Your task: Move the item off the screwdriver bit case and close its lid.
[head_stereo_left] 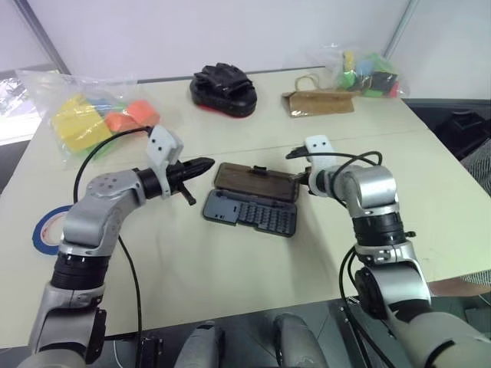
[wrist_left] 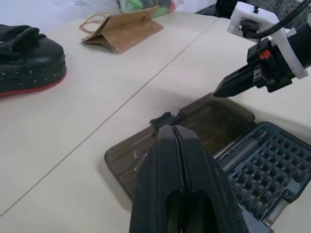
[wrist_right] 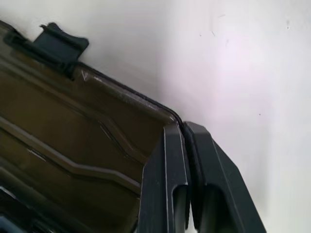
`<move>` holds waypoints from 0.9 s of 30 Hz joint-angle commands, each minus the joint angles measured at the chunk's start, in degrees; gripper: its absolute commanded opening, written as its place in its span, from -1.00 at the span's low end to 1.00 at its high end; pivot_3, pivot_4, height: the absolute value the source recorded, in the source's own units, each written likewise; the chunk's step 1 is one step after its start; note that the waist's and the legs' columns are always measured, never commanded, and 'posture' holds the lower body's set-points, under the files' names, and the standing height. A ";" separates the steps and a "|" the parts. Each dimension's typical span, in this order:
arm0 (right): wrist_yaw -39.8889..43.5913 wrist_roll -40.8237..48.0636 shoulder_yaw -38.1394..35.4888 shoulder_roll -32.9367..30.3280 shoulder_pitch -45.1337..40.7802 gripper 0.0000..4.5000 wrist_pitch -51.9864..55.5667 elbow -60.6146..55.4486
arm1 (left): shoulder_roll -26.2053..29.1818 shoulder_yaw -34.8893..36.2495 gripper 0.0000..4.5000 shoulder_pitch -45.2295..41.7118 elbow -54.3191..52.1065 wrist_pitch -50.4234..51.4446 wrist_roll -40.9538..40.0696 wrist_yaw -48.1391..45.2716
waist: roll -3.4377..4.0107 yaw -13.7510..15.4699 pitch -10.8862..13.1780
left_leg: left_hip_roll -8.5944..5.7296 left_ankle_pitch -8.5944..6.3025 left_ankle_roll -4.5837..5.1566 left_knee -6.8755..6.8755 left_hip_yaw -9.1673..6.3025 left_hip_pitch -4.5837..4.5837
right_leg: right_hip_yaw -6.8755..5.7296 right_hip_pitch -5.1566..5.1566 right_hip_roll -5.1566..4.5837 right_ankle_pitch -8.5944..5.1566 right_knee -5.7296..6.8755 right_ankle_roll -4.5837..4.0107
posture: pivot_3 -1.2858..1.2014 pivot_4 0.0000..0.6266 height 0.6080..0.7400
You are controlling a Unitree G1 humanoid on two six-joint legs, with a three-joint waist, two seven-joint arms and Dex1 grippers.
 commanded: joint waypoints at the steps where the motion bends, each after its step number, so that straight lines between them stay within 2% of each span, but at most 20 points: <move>1: 3.11 2.15 6.03 1.27 2.32 -0.98 2.30 -0.84 | -0.07 1.48 -1.00 -0.63 -2.21 -1.32 -0.24 0.37 | 0.00 -0.16 0.00 | 0.00 0.00 0.01 -0.02 0.01 0.02 | 0.01 0.00 0.00 0.00 0.00 0.00 | 0.03 -0.52 1.00; 6: 5.67 2.13 12.59 -0.11 3.41 -0.98 -0.31 -4.49 | 0.03 1.68 -1.00 -0.58 -2.28 -1.41 -0.36 0.74 | 0.00 -1.15 0.00 | 0.00 -0.02 0.03 -0.10 0.01 0.11 | 0.03 0.00 0.00 0.00 0.03 0.00 | 0.03 -0.52 1.00; 16: 9.69 -0.79 21.47 -2.24 2.88 -0.98 -8.63 -3.95 | 0.29 1.98 -1.00 -0.32 -2.46 -1.73 -0.34 1.09 | 0.00 -1.38 0.00 | 0.00 -0.02 0.04 -0.19 -0.07 0.26 | 0.08 -0.05 0.04 0.00 0.03 0.00 | 0.03 -0.52 1.00; 27: 11.81 -2.18 22.08 -1.28 2.55 -0.98 -10.82 -4.98 | 0.28 2.13 -1.00 -0.12 -2.78 -1.66 -0.57 1.47 | -0.01 -1.31 0.00 | 0.00 -0.02 0.03 -0.19 -0.06 0.25 | 0.11 -0.10 0.04 0.00 0.03 0.00 | 0.03 -0.52 1.00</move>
